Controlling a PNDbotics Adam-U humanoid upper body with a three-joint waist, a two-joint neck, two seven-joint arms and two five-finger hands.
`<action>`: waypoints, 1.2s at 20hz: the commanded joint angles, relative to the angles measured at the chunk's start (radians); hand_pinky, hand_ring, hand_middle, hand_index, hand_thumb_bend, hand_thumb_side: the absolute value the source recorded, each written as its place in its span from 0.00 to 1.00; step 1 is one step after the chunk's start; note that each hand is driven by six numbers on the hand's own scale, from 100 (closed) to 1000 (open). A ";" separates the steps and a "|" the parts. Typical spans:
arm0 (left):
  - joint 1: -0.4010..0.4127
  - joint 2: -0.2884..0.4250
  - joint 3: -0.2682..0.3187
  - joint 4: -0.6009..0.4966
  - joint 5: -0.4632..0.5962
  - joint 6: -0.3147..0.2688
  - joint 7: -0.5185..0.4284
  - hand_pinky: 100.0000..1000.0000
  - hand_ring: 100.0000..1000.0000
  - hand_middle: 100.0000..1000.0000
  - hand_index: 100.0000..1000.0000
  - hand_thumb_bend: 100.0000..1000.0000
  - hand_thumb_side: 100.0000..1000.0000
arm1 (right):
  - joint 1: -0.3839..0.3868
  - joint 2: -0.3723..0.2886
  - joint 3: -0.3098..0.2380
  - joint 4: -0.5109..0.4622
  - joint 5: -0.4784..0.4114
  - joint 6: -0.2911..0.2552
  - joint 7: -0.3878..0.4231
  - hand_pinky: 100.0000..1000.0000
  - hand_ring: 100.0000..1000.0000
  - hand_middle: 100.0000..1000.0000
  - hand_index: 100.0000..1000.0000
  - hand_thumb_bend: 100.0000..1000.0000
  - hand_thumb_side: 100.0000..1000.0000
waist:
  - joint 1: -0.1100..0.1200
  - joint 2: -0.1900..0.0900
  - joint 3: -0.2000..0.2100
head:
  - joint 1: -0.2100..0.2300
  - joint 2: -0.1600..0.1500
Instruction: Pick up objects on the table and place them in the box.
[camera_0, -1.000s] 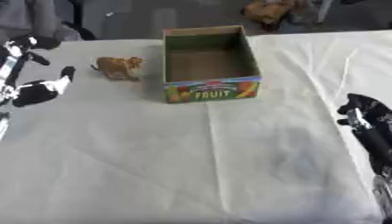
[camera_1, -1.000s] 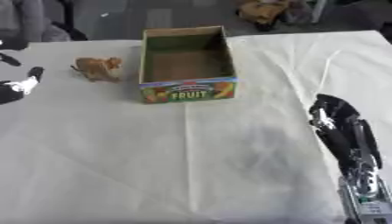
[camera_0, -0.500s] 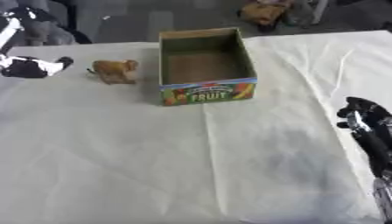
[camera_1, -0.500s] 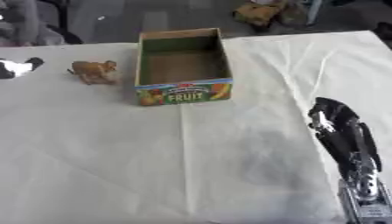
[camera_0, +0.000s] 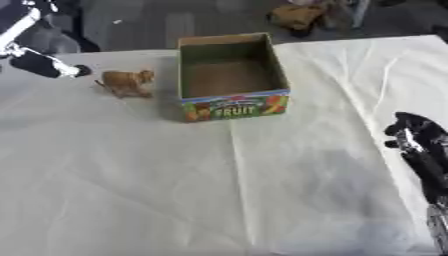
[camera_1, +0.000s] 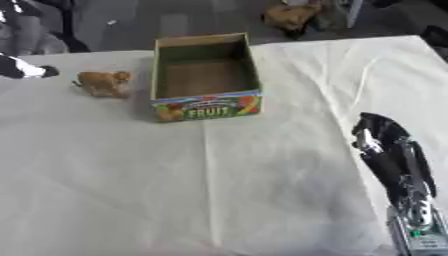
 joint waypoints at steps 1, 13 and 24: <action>-0.061 -0.004 -0.010 0.050 -0.054 0.003 -0.021 0.73 0.87 0.80 0.84 0.75 0.18 | -0.014 -0.015 0.002 -0.017 0.004 -0.001 0.005 0.59 0.67 0.54 0.75 0.00 0.44 | -0.003 -0.009 -0.003 | 0.005 -0.013; -0.159 -0.122 0.038 0.213 -0.474 -0.016 0.043 0.77 0.89 0.85 0.86 0.80 0.26 | -0.025 -0.011 0.014 -0.018 0.005 0.001 0.017 0.58 0.67 0.54 0.75 0.00 0.43 | -0.007 0.000 -0.031 | 0.019 -0.021; -0.160 -0.144 0.073 0.288 -0.596 0.002 0.122 0.76 0.88 0.85 0.86 0.76 0.27 | -0.028 -0.011 0.013 -0.018 0.007 0.003 0.016 0.58 0.67 0.54 0.75 0.00 0.44 | -0.002 0.010 -0.048 | 0.018 -0.025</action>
